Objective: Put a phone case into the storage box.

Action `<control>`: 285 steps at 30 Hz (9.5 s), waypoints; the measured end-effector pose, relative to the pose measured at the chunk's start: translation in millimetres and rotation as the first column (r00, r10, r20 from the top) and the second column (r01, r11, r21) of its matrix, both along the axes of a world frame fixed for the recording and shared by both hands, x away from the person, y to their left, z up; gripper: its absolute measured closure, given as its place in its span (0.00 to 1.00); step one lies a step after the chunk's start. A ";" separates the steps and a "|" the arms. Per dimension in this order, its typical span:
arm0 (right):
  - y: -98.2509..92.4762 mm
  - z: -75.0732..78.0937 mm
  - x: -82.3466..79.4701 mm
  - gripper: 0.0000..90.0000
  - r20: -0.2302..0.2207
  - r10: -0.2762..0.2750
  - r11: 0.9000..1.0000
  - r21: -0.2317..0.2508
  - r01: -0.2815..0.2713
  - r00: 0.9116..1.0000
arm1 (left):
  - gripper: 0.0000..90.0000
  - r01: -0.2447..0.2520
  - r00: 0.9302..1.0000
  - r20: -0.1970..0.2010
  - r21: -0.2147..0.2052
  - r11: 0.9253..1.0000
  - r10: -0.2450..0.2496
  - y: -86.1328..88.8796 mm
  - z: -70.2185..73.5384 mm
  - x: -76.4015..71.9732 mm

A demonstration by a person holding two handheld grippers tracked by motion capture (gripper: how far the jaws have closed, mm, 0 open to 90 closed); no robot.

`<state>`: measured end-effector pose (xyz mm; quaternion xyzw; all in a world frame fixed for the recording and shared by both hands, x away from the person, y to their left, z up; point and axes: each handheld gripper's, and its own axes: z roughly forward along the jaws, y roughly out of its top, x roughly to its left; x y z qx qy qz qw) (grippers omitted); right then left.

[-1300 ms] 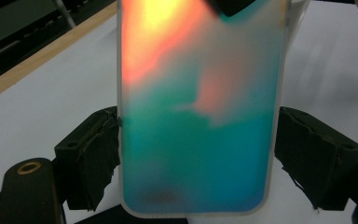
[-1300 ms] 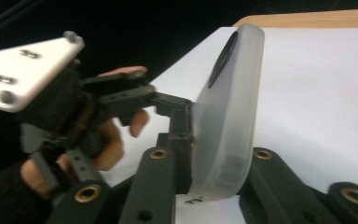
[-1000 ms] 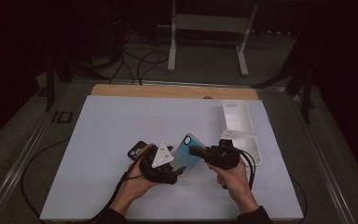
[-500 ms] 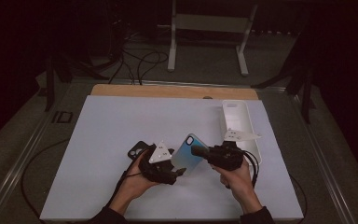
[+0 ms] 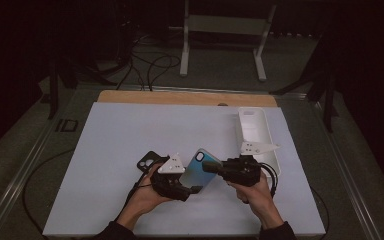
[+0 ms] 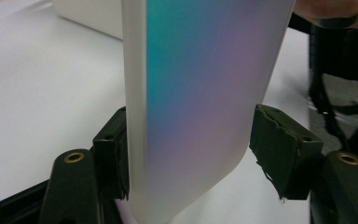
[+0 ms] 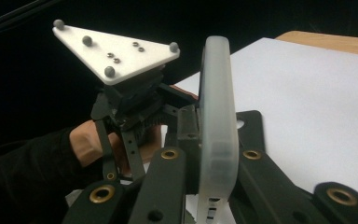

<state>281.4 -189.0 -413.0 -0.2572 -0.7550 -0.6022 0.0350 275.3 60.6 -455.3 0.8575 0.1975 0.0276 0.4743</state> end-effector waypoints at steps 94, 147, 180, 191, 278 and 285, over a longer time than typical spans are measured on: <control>32.8 11.2 -1.5 0.18 0.036 -0.359 0.917 -0.174 0.360 0.933 | 0.77 -0.111 0.992 0.060 0.025 0.994 0.109 -9.8 -0.9 -8.3; 14.2 22.8 16.4 0.18 0.095 -0.422 0.877 -0.209 0.433 0.901 | 0.00 -0.662 0.727 0.219 -0.032 0.749 0.651 160.3 -24.9 -48.6; -18.0 56.1 51.8 0.18 0.124 -0.540 0.807 -0.205 0.554 0.832 | 0.00 -0.665 0.726 0.229 -0.009 0.747 0.649 162.1 -31.2 -50.1; -28.4 60.9 72.6 0.18 0.136 -0.588 0.765 -0.224 0.603 0.797 | 0.00 -0.661 0.729 0.234 -0.003 0.750 0.643 159.5 -31.5 -50.2; -80.7 -0.5 191.2 0.18 0.144 -0.823 0.451 -0.422 0.786 0.549 | 0.00 -0.649 0.741 0.231 0.007 0.761 0.630 158.0 -34.3 -50.2; -77.8 -9.6 192.0 0.18 0.142 -0.818 0.450 -0.446 0.774 0.557 | 0.00 -0.650 0.740 0.232 0.006 0.760 0.631 158.2 -34.2 -50.5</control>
